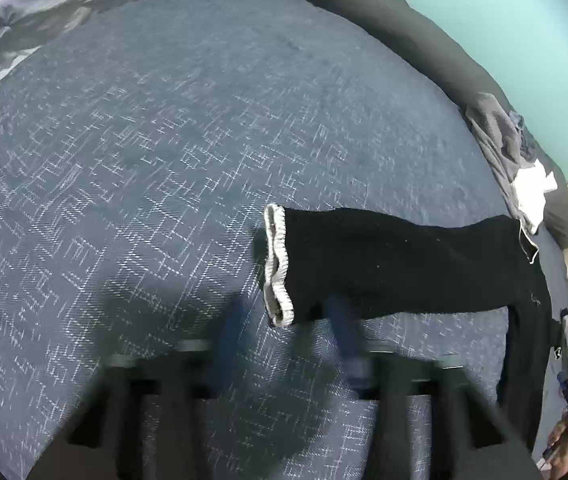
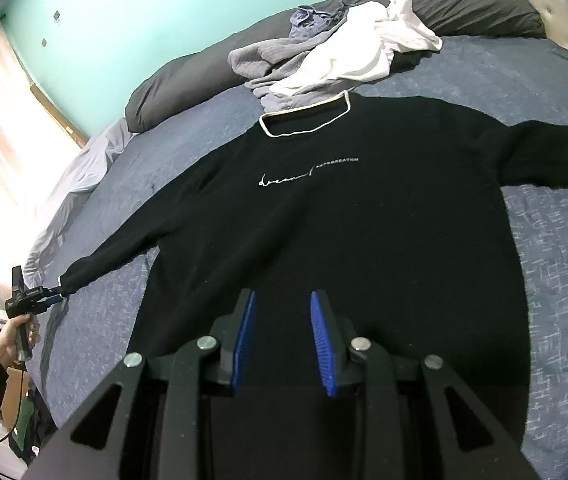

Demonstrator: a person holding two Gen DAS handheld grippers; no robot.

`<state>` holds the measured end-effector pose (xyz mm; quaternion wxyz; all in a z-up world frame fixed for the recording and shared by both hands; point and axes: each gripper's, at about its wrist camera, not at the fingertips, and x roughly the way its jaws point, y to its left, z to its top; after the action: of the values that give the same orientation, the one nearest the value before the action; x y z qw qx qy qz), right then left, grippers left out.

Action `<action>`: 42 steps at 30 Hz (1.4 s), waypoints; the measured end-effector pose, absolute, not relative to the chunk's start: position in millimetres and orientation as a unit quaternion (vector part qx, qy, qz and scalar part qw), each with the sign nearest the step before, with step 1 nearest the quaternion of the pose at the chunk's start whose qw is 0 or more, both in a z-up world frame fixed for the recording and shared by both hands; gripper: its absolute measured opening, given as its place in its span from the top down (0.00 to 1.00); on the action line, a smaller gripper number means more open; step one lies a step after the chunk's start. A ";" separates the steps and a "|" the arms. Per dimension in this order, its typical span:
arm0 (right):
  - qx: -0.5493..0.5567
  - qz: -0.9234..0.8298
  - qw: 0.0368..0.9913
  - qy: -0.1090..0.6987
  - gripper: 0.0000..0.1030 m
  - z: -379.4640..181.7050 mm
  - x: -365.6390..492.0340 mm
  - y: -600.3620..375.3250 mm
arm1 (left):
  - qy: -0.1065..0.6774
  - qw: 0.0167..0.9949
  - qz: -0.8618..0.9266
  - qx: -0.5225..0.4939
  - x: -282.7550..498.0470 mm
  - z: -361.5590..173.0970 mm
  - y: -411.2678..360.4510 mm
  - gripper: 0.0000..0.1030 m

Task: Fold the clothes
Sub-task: 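Grasp the sweater sleeve cuff with the left gripper and pull it outward, then release the cuff with the left gripper and lift it away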

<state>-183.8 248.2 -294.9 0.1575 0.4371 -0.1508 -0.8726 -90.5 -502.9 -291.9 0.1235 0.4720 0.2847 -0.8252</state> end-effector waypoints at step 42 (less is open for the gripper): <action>0.438 -0.870 0.157 -0.161 0.68 -301.3 -181.5 263.7 | 0.159 0.072 -0.863 0.475 -171.2 -259.1 -411.5 0.50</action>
<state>-181.5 263.7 -301.3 0.1571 0.4382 -0.1608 -0.8703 -171.2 -411.5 -259.1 0.0722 0.4749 0.1590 -0.8625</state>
